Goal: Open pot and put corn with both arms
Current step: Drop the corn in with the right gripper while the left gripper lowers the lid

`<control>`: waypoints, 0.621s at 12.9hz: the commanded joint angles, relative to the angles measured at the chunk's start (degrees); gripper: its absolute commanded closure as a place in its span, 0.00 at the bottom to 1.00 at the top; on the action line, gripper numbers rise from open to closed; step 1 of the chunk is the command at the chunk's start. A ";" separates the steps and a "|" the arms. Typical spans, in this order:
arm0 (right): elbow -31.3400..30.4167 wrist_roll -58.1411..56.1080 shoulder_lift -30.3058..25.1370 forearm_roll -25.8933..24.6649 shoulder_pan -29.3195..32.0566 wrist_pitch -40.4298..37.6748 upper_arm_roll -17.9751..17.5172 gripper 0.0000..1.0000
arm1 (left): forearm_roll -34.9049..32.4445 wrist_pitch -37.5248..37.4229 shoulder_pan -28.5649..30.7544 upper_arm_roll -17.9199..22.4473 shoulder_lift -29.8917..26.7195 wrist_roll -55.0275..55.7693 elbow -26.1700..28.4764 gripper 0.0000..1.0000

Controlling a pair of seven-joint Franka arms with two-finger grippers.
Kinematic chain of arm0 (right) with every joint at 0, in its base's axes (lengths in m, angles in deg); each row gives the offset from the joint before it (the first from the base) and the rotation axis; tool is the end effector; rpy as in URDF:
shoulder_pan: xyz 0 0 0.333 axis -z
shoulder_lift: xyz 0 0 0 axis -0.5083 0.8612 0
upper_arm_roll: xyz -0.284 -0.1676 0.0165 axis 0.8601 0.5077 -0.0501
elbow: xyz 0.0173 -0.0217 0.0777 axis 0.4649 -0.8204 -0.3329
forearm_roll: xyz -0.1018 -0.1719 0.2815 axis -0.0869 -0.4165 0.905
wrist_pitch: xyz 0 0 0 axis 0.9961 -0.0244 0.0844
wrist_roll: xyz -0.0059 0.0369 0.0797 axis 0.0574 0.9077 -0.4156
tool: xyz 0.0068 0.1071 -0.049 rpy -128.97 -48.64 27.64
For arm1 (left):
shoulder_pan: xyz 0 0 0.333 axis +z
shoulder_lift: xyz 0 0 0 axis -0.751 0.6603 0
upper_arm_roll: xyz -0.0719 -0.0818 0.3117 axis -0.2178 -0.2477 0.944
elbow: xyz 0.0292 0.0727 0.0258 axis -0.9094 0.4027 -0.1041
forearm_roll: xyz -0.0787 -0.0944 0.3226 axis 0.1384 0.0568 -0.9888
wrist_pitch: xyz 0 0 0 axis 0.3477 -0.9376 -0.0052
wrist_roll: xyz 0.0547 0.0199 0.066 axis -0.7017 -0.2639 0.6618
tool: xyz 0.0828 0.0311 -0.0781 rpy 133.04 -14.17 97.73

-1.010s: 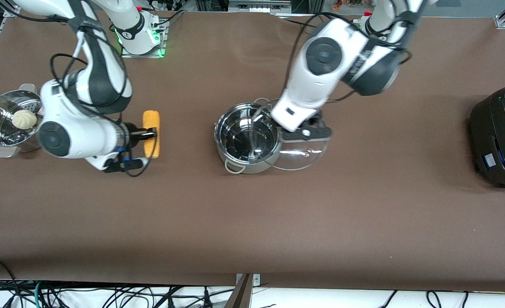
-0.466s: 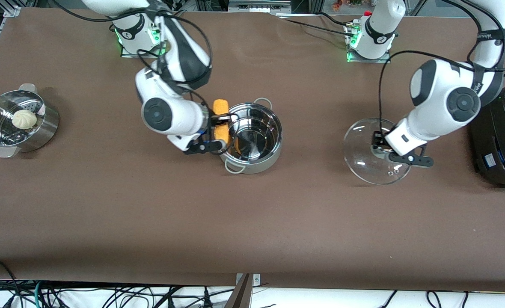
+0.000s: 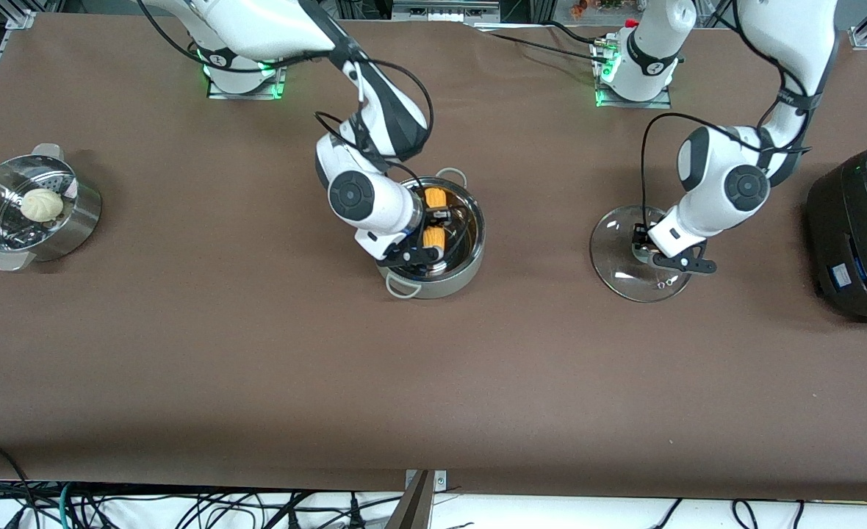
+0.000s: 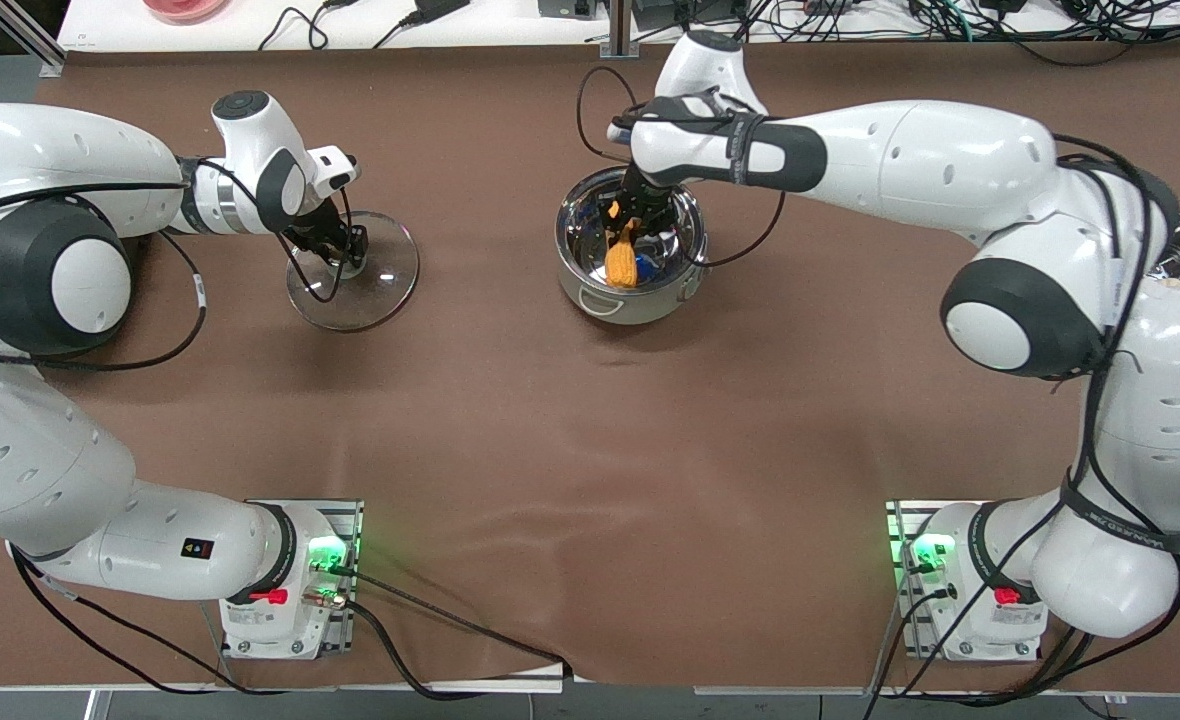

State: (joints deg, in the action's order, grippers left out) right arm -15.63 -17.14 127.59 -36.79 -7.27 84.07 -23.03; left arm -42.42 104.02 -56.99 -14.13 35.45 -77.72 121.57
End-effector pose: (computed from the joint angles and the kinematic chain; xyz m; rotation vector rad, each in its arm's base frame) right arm 0.5033 0.4604 0.2807 -2.7915 -0.0610 0.3511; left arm 0.4849 -0.0339 0.2524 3.1146 -0.2022 -0.1589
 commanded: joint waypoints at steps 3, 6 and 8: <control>3.91 0.27 2.35 1.62 0.03 1.88 -1.10 0.00 | 1.13 -0.80 -0.39 0.30 -0.97 -1.79 -0.29 0.07; 3.83 0.09 -0.71 1.10 0.64 0.13 -0.49 0.00 | 1.13 -18.56 -0.39 1.53 -6.96 -1.18 -9.73 0.03; 3.92 0.01 -4.84 0.05 0.64 -7.22 4.14 0.00 | 0.52 -37.38 -0.39 2.58 -6.79 -1.53 -24.22 0.08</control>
State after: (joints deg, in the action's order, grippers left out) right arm -11.07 -17.13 127.76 -36.41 -7.09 83.42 -22.51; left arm -42.42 82.30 -56.99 -12.87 29.59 -77.73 109.74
